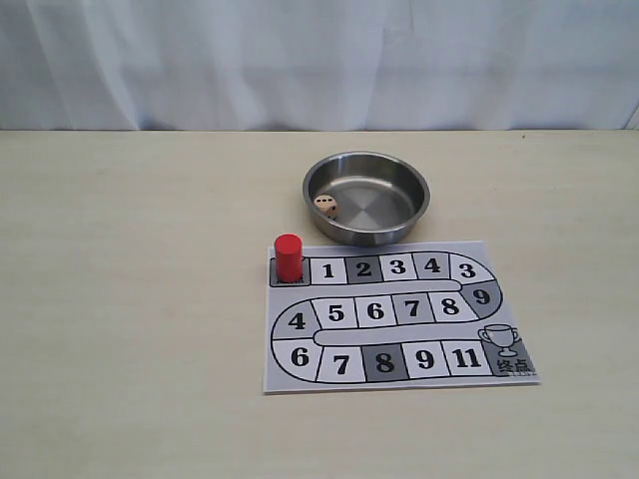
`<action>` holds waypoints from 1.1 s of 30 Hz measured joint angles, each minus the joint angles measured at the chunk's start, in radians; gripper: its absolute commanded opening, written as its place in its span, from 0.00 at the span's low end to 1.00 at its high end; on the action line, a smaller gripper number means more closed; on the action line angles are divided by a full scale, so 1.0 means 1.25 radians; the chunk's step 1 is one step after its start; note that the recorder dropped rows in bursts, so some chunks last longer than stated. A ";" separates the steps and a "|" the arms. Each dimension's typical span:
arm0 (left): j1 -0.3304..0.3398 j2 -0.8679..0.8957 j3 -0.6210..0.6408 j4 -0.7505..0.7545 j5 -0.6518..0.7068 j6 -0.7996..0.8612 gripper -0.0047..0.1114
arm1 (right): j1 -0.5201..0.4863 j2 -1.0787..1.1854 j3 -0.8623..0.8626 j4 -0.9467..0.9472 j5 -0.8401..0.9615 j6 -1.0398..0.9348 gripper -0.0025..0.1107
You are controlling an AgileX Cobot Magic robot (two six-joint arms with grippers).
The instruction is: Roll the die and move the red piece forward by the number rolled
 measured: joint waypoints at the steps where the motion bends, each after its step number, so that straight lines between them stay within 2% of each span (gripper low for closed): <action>1: 0.000 0.000 0.000 0.000 0.000 0.000 0.04 | 0.000 0.000 0.000 0.000 -0.032 0.015 0.06; 5: 0.000 0.000 0.000 0.000 0.000 0.000 0.04 | 0.000 0.000 -0.014 0.007 -0.077 0.040 0.06; 18: 0.000 0.000 0.000 0.000 0.000 0.000 0.04 | 0.000 0.019 -0.283 0.041 0.210 0.051 0.06; 26: 0.000 0.000 0.000 0.000 0.000 0.000 0.04 | 0.000 0.232 -0.426 0.041 0.338 0.051 0.06; 33: 0.000 0.000 0.000 0.000 0.000 0.000 0.04 | 0.000 0.451 -0.527 0.041 0.386 0.051 0.06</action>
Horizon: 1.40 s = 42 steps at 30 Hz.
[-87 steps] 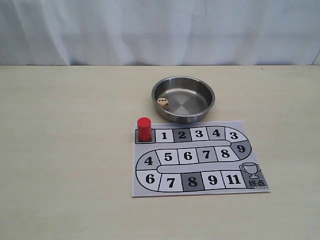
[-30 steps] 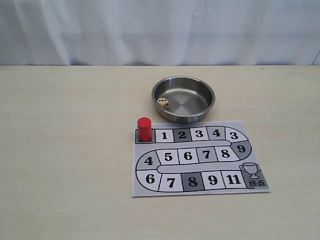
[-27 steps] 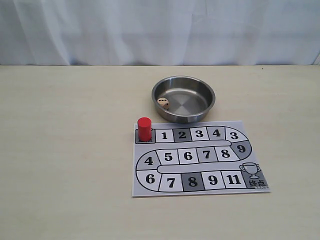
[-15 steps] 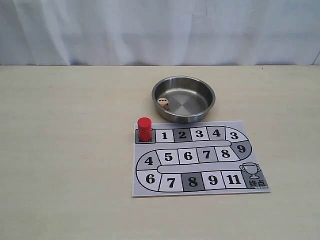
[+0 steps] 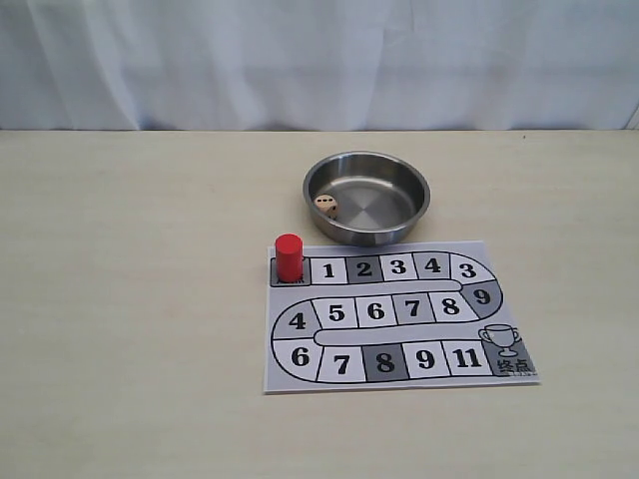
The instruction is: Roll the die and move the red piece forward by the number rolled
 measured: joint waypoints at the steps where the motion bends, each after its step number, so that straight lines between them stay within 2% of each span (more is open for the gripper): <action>1: 0.000 0.000 0.000 0.000 0.000 0.000 0.04 | 0.000 0.032 -0.015 0.000 0.009 0.000 0.06; 14: 0.000 0.000 0.000 0.000 0.000 0.000 0.04 | 0.000 0.402 -0.239 0.035 0.182 -0.024 0.06; 16: 0.000 0.000 0.000 0.000 0.000 0.000 0.04 | 0.000 0.439 -0.264 0.048 0.195 -0.064 0.10; 21: 0.000 0.000 0.000 0.000 0.000 0.000 0.04 | 0.000 0.535 -0.317 0.157 0.227 -0.230 0.29; 24: 0.000 0.000 0.000 0.000 0.000 0.000 0.04 | 0.000 0.596 -0.349 0.240 0.255 -0.325 0.34; 32: 0.000 0.000 0.000 0.000 0.000 0.000 0.04 | 0.000 0.832 -0.554 0.309 0.408 -0.445 0.34; 42: 0.000 0.000 0.000 0.000 0.000 0.000 0.04 | 0.000 1.061 -0.837 0.316 0.593 -0.475 0.34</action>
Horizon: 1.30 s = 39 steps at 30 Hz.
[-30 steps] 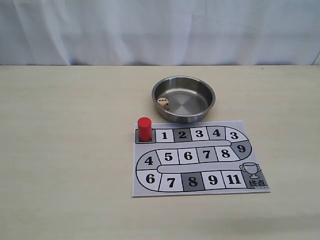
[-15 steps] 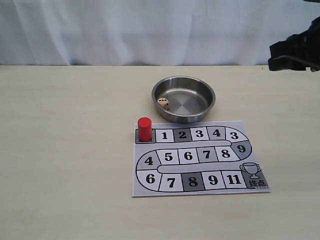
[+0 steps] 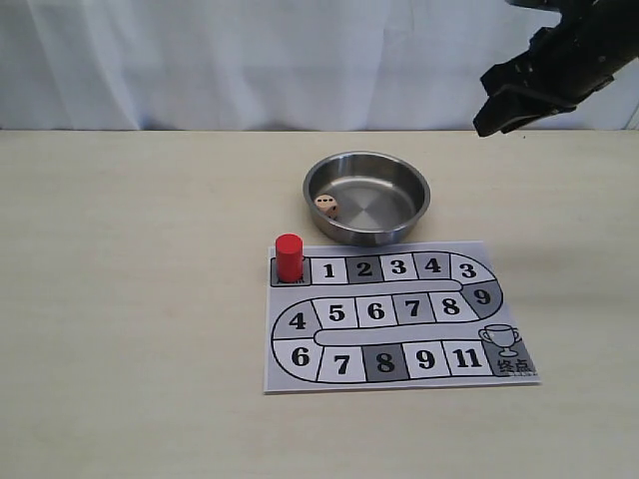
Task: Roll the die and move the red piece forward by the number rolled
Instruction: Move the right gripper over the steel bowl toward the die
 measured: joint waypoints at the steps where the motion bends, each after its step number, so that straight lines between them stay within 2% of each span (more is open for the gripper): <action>1: 0.000 0.000 0.000 0.000 0.000 0.000 0.04 | 0.000 0.022 -0.027 0.008 0.005 -0.027 0.34; 13: 0.000 0.000 0.000 0.000 0.000 0.000 0.04 | 0.000 0.151 -0.110 0.209 0.013 -0.302 0.34; 24: 0.000 0.000 0.000 0.000 0.000 0.000 0.04 | 0.000 0.234 -0.113 0.386 -0.084 -0.549 0.35; 29: 0.000 0.000 0.000 0.000 0.000 0.000 0.04 | 0.000 0.276 -0.113 0.466 -0.087 -0.583 0.50; 39: 0.000 0.000 0.000 0.000 0.000 0.000 0.04 | 0.036 0.365 -0.150 0.484 -0.087 -0.658 0.48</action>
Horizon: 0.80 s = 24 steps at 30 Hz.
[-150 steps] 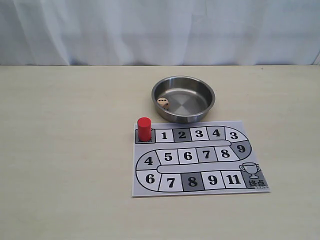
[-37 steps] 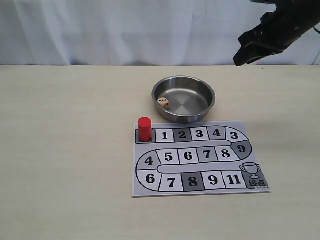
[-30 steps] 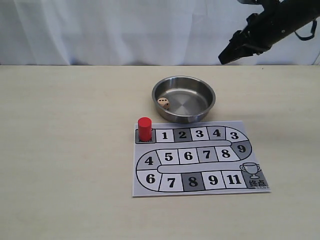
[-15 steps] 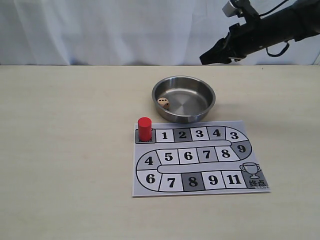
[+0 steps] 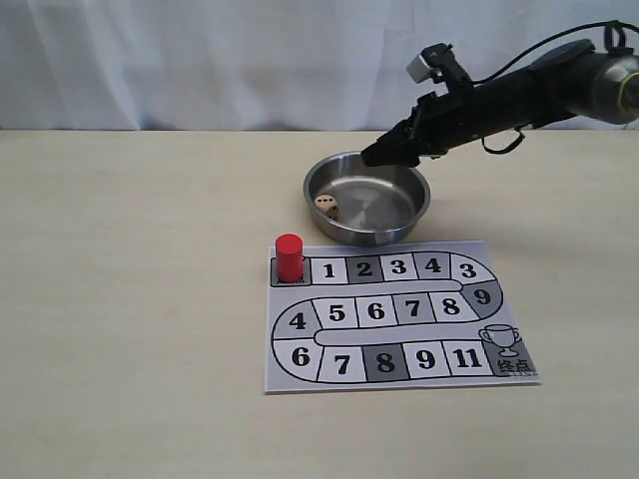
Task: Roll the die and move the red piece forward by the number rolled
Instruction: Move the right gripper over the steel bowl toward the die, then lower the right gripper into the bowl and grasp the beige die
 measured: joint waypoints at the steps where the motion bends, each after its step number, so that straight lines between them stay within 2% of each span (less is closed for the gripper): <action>1: 0.000 0.000 0.000 0.000 0.000 0.000 0.04 | 0.008 0.011 -0.018 -0.009 0.000 -0.002 0.48; 7: 0.000 0.000 0.000 0.000 0.000 0.000 0.04 | 0.055 0.059 -0.112 -0.090 -0.004 -0.093 0.48; 14: 0.000 0.000 0.000 0.000 0.000 0.000 0.04 | 0.111 0.085 -0.124 -0.134 -0.087 -0.268 0.48; 21: 0.000 0.000 0.000 0.000 0.000 0.000 0.04 | 0.130 0.093 -0.125 -0.206 -0.103 -0.312 0.48; 24: 0.000 0.000 0.000 0.000 0.000 0.000 0.04 | 0.130 0.093 -0.125 -0.293 -0.090 -0.313 0.48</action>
